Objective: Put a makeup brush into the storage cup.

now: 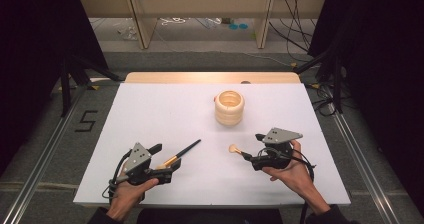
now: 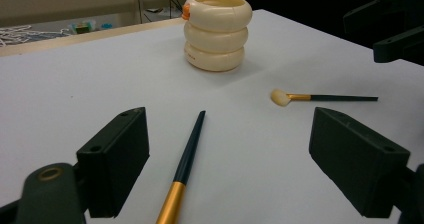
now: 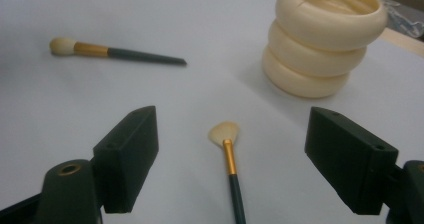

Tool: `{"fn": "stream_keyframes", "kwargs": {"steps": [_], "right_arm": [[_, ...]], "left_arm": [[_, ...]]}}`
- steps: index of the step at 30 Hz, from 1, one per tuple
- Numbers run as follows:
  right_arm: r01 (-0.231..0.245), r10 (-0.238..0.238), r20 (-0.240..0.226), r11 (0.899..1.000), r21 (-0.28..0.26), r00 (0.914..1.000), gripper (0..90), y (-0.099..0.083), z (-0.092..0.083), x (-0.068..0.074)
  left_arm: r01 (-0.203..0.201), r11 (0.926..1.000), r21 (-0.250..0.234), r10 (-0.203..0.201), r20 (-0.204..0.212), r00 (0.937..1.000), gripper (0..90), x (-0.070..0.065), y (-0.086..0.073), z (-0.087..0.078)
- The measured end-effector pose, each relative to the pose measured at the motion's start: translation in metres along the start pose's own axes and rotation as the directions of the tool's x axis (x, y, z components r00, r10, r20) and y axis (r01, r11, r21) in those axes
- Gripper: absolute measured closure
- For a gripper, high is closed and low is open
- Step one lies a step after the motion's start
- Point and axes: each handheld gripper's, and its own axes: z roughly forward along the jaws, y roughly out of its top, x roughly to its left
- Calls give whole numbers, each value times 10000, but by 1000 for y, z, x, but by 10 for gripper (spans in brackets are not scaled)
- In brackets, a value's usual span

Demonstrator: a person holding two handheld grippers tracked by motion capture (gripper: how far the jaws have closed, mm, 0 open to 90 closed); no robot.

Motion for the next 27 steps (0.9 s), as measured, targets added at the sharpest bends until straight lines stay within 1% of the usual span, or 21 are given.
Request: {"fn": "stream_keyframes", "kwargs": {"steps": [1, 2, 4, 6, 7, 8, 9, 10, 11, 12, 13, 16, 18, 19, 20, 21, 23, 24, 25, 26, 27], "right_arm": [[0, 0, 0, 10000, 0, 10000, 223, 0, 0, 0], [248, -241, -184, 9989, 400, 9995, 226, 2, 4, -4], [381, -364, -259, 9970, 676, 9990, 230, 3, 8, -7], [638, -612, -270, 9923, 1060, 9978, 242, 3, 10, -9], [662, -644, -201, 9917, 1100, 9977, 248, 3, 11, -10], [642, -610, -282, 9892, 1321, 9977, 251, 4, 11, -11], [746, -703, -342, 9863, 1468, 9969, 254, 5, 11, -12], [775, -725, -373, 9841, 1599, 9967, 254, 6, 12, -12], [850, -814, -291, 9841, 1560, 9963, 254, 6, 13, -12], [866, -813, -377, 9817, 1698, 9960, 255, 7, 14, -12], [921, -862, -399, 9791, 1812, 9955, 262, 8, 15, -12], [1298, -1214, -507, 9656, 2254, 9913, 275, 12, 17, -13], [1326, -1250, -474, 9635, 2324, 9910, 274, 13, 19, -12], [1416, -1327, -514, 9550, 2607, 9898, 275, 15, 21, -13], [1416, -1327, -514, 9550, 2607, 9898, 275, 15, 21, -13], [1524, -1425, -560, 9506, 2705, 9882, 275, 16, 22, -14], [1579, -1439, -686, 9421, 2958, 9872, 275, 19, 23, -15], [1589, -1454, -665, 9377, 3090, 9871, 275, 19, 24, -15], [1625, -1495, -649, 9327, 3220, 9866, 275, 19, 26, -15], [1746, -1598, -716, 9273, 3312, 9846, 277, 20, 27, -15], [1761, -1582, -792, 9189, 3531, 9842, 287, 20, 27, -15]], "left_arm": [[21, 10000, 8, -21, -9, 10000, 160, 0, 0, 0], [2, 10000, 41, -2, 5, 10000, 160, 1, -1, 0], [66, 9999, 99, -65, -42, 10000, 160, 1, -1, 0], [27, 9999, 101, -27, -46, 10000, 160, 1, -1, 0], [-48, 9999, 89, 48, -20, 10000, 160, 1, -1, 0], [-60, 10000, 46, 60, 73, 10000, 160, 1, -1, 1], [66, 9999, 83, -66, -34, 10000, 160, -1, -1, 1], [-35, 10000, 63, 34, 27, 10000, 160, -1, -1, 1], [-35, 10000, 63, 34, 27, 10000, 160, -1, -1, 1], [-161, 9998, 91, 161, 17, 9999, 160, 0, -1, 0], [-152, 9999, 70, 152, 15, 9999, 160, 0, -1, 0], [-163, 9998, 71, 163, 50, 9999, 161, 0, -1, 0], [-89, 9999, 87, 89, 53, 9999, 161, 0, -1, 1], [-87, 9999, 123, 87, 55, 9999, 161, 0, -1, 1], [-168, 9998, 147, 167, 91, 9998, 161, 0, -1, 2], [0, 9999, 144, -1, 73, 10000, 161, -1, -2, 2], [-21, 9999, 114, 20, 135, 9999, 162, -1, -2, 3], [-36, 9998, 185, 34, 109, 9999, 162, -2, -2, 3], [-166, 9997, 162, 163, 174, 9997, 162, -1, -1, 3], [-166, 9997, 162, 163, 174, 9997, 162, -1, -1, 3], [-123, 9998, 185, 120, 156, 9998, 162, -1, -1, 2]]}}
